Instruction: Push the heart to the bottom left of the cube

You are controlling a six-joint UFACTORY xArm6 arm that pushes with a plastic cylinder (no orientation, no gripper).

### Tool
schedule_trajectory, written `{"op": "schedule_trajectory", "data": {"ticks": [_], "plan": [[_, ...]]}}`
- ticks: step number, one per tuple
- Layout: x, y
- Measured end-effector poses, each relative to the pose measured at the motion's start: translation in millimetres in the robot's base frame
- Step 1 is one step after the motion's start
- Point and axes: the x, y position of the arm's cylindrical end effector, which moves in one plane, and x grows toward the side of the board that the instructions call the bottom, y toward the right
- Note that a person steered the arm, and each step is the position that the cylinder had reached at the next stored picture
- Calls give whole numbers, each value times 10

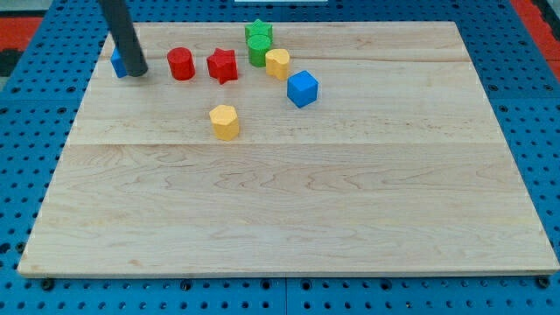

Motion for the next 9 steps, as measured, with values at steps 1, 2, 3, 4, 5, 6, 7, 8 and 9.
{"op": "schedule_trajectory", "data": {"ticks": [1,2,3,4,5,6,7,8,9], "plan": [[347,215],[367,692],[354,1821],[42,2189],[-72,2075],[-78,2350],[-379,2669],[-1138,2486],[-1145,2272]]}}
